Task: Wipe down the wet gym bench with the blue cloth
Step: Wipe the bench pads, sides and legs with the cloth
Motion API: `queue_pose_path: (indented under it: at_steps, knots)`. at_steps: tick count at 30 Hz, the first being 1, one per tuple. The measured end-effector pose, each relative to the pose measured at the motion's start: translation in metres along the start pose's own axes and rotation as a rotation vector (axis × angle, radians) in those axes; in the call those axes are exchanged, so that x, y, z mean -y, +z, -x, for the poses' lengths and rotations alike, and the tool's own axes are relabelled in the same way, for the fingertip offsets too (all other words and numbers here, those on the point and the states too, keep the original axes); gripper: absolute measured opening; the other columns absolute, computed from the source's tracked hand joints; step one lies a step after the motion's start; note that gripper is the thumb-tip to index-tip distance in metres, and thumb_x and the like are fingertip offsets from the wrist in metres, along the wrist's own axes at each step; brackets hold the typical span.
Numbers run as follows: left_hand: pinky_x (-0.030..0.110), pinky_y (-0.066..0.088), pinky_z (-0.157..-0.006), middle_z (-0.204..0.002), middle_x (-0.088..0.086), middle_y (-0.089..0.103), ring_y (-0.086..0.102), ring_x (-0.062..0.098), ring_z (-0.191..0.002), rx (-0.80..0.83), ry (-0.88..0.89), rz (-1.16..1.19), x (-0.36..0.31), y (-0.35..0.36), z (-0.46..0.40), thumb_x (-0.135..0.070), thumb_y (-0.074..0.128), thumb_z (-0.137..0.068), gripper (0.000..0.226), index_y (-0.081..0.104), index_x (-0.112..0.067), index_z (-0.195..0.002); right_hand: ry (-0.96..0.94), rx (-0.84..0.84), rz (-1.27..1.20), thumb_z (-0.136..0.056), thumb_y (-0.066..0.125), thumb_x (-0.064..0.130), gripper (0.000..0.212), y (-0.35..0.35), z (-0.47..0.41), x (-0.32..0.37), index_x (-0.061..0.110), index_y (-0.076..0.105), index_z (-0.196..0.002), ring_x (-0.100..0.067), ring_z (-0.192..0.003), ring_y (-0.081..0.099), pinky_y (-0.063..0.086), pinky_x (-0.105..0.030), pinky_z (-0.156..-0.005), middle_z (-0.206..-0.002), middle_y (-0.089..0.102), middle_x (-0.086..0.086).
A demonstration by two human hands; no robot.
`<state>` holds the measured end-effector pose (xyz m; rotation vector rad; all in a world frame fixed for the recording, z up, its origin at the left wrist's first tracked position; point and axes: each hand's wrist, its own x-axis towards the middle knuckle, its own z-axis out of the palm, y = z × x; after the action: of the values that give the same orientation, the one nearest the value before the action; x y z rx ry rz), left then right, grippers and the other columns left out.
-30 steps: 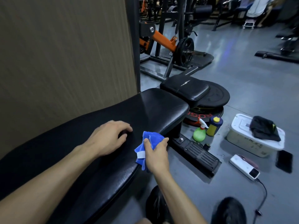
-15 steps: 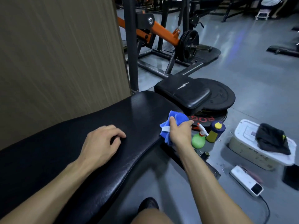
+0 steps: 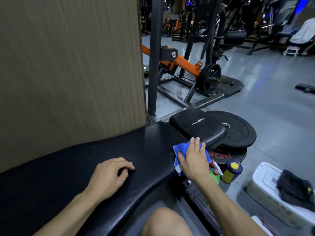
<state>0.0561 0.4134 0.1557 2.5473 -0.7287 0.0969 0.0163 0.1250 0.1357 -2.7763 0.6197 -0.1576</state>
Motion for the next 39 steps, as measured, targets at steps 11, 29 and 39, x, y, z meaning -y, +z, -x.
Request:
queue_pose_path:
  at_steps: [11, 29, 39]
  knots:
    - [0.02, 0.044, -0.094, -0.107, -0.027, 0.067, 0.06, -0.003, -0.097, 0.087, 0.184, -0.035, -0.018, 0.004, -0.048, -0.02, 0.058, -0.091, 0.024, 0.072, -0.036, -0.103, 0.156, -0.155, -0.71, -0.097, 0.047, 0.046, 0.041, 0.028, 0.036, -0.028, 0.017, 0.051, -0.125, -0.014, -0.123, 0.045, 0.036, -0.041, -0.112, -0.13, 0.051, -0.005]
    - [0.029, 0.05, -0.082, -0.102, -0.019, 0.065, 0.053, 0.01, -0.091, -0.004, 0.279, -0.011, -0.031, 0.071, -0.13, -0.019, 0.051, -0.085, 0.027, 0.071, -0.028, -0.102, 0.123, -0.152, -0.234, -0.085, 0.051, 0.039, 0.037, -0.008, -0.013, -0.038, 0.037, 0.043, -0.121, -0.027, -0.078, 0.068, 0.05, -0.035, -0.064, -0.083, 0.068, 0.006]
    - [0.031, 0.053, -0.079, -0.105, -0.022, 0.063, 0.053, 0.008, -0.094, 0.02, 0.295, 0.001, -0.026, 0.079, -0.135, -0.027, 0.036, -0.083, 0.037, 0.067, -0.032, -0.103, -0.169, -0.056, 0.317, -0.087, 0.051, 0.013, 0.021, -0.029, -0.079, 0.0, 0.013, 0.03, -0.091, -0.037, -0.083, 0.065, 0.019, -0.036, -0.052, -0.087, 0.066, -0.009]
